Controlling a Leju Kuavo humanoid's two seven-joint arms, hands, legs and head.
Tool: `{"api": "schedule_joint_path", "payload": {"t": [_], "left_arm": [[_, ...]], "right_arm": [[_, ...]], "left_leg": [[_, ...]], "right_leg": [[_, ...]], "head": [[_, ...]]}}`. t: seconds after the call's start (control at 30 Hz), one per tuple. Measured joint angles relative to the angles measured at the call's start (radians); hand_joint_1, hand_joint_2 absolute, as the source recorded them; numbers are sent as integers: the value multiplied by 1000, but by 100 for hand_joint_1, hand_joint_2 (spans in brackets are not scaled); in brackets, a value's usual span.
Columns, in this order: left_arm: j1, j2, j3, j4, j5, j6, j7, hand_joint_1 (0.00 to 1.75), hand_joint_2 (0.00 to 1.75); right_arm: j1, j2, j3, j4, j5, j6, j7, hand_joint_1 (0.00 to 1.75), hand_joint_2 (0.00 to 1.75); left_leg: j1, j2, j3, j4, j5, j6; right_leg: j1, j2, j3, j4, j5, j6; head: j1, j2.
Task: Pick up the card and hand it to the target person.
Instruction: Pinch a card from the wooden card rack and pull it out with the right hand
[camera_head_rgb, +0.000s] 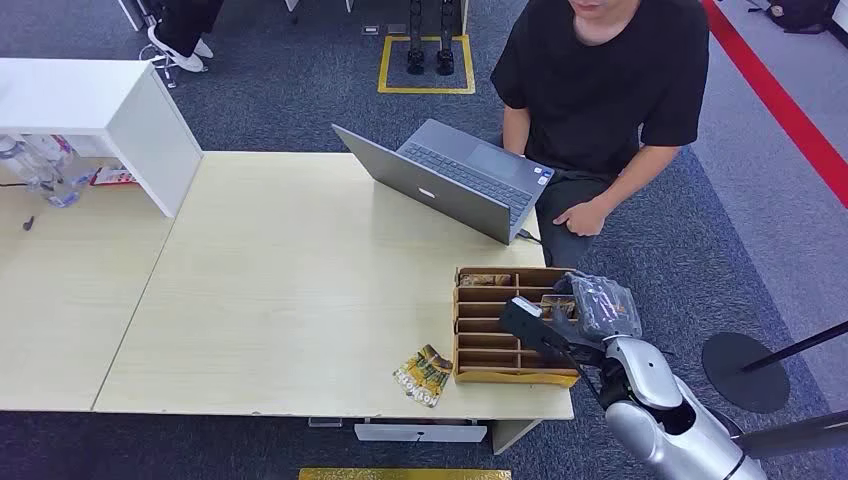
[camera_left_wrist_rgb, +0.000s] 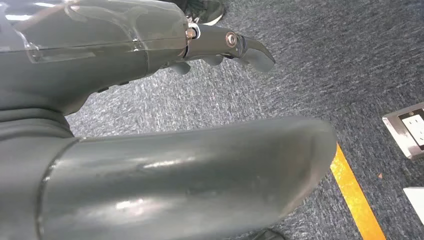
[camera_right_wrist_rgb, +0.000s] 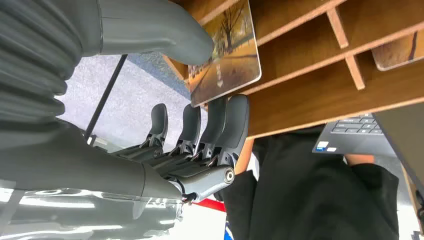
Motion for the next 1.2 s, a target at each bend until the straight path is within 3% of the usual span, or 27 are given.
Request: {"api": "schedule_joint_path", "payload": {"t": [0.47,0.8,1.2], "left_arm": [[0,0,0,0,0,0,2,0,0],[0,0,0,0,0,0,2,0,0],[0,0,0,0,-2,0,4,0,0]], "right_arm": [[2,12,11,19,0,0,-2,104,175],[-2,13,11,19,-7,-3,-7,137,175],[-3,20,11,19,-18,-12,-21,143,175]], "left_leg": [[0,0,0,0,0,0],[0,0,0,0,0,0],[0,0,0,0,0,0]], "right_leg": [[0,0,0,0,0,0],[0,0,0,0,0,0],[0,0,0,0,0,0]], "head": [[0,0],[0,0],[0,0]]}}
